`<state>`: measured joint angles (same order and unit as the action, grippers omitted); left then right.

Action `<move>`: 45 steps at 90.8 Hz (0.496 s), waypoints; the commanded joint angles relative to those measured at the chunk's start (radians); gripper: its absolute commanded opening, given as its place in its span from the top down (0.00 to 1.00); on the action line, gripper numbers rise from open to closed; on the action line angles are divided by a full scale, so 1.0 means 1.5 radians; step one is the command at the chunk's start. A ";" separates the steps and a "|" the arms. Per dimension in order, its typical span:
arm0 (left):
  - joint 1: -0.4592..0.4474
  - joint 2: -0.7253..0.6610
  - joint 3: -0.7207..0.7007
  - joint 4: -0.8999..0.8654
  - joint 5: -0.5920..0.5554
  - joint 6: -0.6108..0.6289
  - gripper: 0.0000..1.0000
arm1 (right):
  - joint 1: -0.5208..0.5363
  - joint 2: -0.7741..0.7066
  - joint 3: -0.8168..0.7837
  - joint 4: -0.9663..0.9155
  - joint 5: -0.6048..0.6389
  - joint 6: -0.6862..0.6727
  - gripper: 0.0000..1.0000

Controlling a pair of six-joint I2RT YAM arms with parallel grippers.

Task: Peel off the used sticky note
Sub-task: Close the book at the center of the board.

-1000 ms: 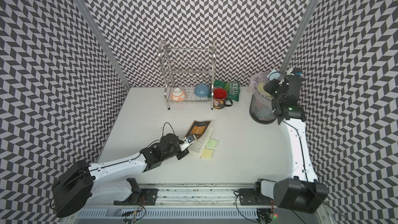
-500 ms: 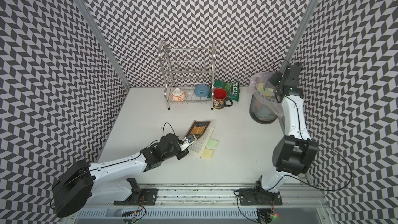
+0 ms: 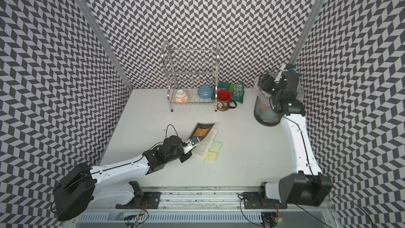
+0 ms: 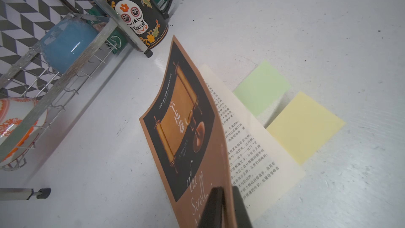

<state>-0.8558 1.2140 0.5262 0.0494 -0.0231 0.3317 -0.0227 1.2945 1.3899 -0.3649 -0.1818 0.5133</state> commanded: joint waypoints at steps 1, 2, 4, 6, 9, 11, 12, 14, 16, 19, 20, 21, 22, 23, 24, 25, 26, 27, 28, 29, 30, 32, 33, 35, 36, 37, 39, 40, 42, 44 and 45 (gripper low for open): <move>0.005 -0.007 0.046 -0.060 0.070 0.007 0.61 | 0.057 -0.057 -0.155 0.085 -0.052 0.032 0.30; 0.005 -0.009 0.049 -0.065 0.078 0.008 0.58 | 0.062 -0.063 -0.170 0.090 -0.056 0.036 0.30; 0.005 -0.013 0.056 -0.081 0.092 0.011 0.49 | 0.078 -0.073 -0.201 0.103 -0.065 0.044 0.30; 0.005 -0.017 0.064 -0.095 0.108 0.014 0.41 | 0.092 -0.080 -0.230 0.115 -0.072 0.050 0.30; 0.006 -0.023 0.076 -0.124 0.135 0.023 0.28 | 0.111 -0.091 -0.274 0.130 -0.085 0.055 0.29; 0.006 -0.026 0.086 -0.141 0.151 0.031 0.20 | 0.124 -0.094 -0.296 0.138 -0.092 0.059 0.29; 0.006 -0.027 0.091 -0.151 0.159 0.035 0.16 | 0.130 -0.096 -0.307 0.140 -0.096 0.059 0.29; 0.006 -0.029 0.101 -0.167 0.170 0.042 0.10 | 0.147 -0.098 -0.329 0.144 -0.097 0.062 0.29; 0.006 -0.031 0.111 -0.184 0.178 0.047 0.07 | 0.167 -0.099 -0.352 0.152 -0.098 0.066 0.28; 0.009 -0.032 0.127 -0.212 0.186 0.054 0.06 | 0.196 -0.101 -0.386 0.165 -0.098 0.075 0.28; 0.010 -0.033 0.132 -0.220 0.188 0.056 0.05 | 0.205 -0.102 -0.397 0.170 -0.100 0.079 0.28; 0.011 -0.034 0.137 -0.227 0.190 0.058 0.05 | 0.213 -0.102 -0.407 0.178 -0.102 0.083 0.28; 0.013 -0.035 0.141 -0.232 0.191 0.060 0.05 | 0.221 -0.102 -0.418 0.188 -0.104 0.086 0.28; 0.015 -0.036 0.144 -0.239 0.192 0.061 0.04 | 0.227 -0.102 -0.431 0.195 -0.107 0.090 0.28; 0.018 -0.038 0.147 -0.245 0.193 0.063 0.04 | 0.236 -0.103 -0.443 0.206 -0.110 0.093 0.28; 0.021 -0.040 0.150 -0.249 0.194 0.064 0.04 | 0.246 -0.102 -0.453 0.215 -0.115 0.099 0.28; 0.026 -0.041 0.152 -0.252 0.194 0.065 0.02 | 0.254 -0.102 -0.463 0.223 -0.118 0.104 0.28; 0.032 -0.043 0.153 -0.254 0.196 0.066 0.01 | 0.262 -0.101 -0.472 0.235 -0.121 0.109 0.28; 0.038 -0.045 0.154 -0.255 0.198 0.067 0.00 | 0.268 -0.101 -0.482 0.245 -0.125 0.113 0.28; 0.045 -0.047 0.154 -0.255 0.202 0.068 0.00 | 0.274 -0.100 -0.492 0.252 -0.130 0.119 0.28; 0.054 -0.050 0.154 -0.256 0.205 0.069 0.00 | 0.281 -0.100 -0.500 0.261 -0.135 0.121 0.28; 0.075 -0.055 0.153 -0.252 0.211 0.071 0.00 | 0.293 -0.099 -0.514 0.278 -0.140 0.131 0.27; 0.084 -0.056 0.152 -0.249 0.215 0.071 0.00 | 0.297 -0.098 -0.521 0.285 -0.141 0.135 0.27; 0.107 -0.058 0.149 -0.244 0.222 0.070 0.00 | 0.304 -0.098 -0.528 0.291 -0.141 0.138 0.27; 0.120 -0.057 0.148 -0.241 0.225 0.070 0.01 | 0.314 -0.098 -0.534 0.311 -0.140 0.146 0.27; 0.131 -0.058 0.146 -0.236 0.228 0.070 0.01 | 0.318 -0.099 -0.542 0.317 -0.140 0.151 0.26; 0.152 -0.055 0.143 -0.224 0.231 0.069 0.02 | 0.329 -0.099 -0.554 0.331 -0.141 0.157 0.26; 0.163 -0.053 0.141 -0.217 0.230 0.068 0.03 | 0.332 -0.099 -0.560 0.338 -0.142 0.160 0.25; 0.183 -0.045 0.138 -0.208 0.226 0.065 0.04 | 0.341 -0.098 -0.571 0.356 -0.143 0.167 0.24; 0.198 -0.035 0.136 -0.199 0.218 0.063 0.04 | 0.348 -0.097 -0.581 0.371 -0.147 0.173 0.23; 0.204 -0.031 0.134 -0.195 0.212 0.061 0.04 | 0.351 -0.096 -0.586 0.379 -0.149 0.177 0.23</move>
<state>-0.6746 1.1397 0.7334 -0.2470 0.2760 0.4187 0.4553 1.1534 0.5564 -0.0494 -0.3672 0.6960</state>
